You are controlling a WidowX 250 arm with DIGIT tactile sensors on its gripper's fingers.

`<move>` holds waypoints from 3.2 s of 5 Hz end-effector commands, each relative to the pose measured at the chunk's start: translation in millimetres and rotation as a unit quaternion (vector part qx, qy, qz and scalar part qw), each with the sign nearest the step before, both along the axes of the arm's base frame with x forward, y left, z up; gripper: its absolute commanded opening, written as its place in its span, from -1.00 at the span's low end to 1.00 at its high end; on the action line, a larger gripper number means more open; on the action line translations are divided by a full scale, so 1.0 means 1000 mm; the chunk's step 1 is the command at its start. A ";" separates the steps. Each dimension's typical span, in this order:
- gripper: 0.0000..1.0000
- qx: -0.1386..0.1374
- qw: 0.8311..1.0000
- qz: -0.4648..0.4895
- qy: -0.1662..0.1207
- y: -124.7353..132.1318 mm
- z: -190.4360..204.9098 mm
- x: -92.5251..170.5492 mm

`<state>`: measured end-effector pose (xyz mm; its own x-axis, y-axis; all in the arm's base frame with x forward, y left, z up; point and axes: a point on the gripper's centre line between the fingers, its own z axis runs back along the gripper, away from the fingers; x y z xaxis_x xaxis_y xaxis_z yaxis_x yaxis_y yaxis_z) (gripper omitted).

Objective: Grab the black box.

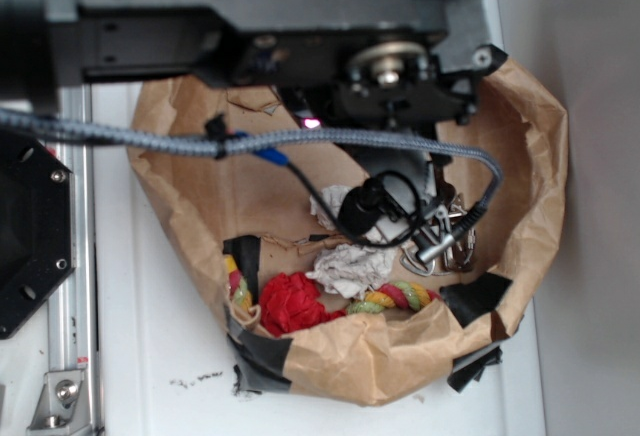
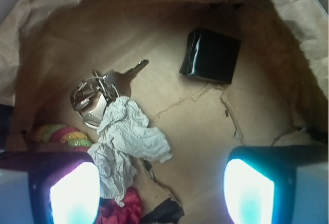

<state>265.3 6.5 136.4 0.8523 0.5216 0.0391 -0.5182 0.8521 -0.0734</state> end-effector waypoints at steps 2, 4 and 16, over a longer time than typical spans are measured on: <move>1.00 0.021 0.996 0.029 -0.087 0.017 -0.017 0.015; 1.00 0.070 0.988 0.117 -0.071 0.049 -0.057 0.025; -1.00 0.062 0.984 0.166 -0.037 0.079 -0.093 0.038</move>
<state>306.6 73.8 33.4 0.6417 0.7526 0.1479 -0.7601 0.6498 -0.0084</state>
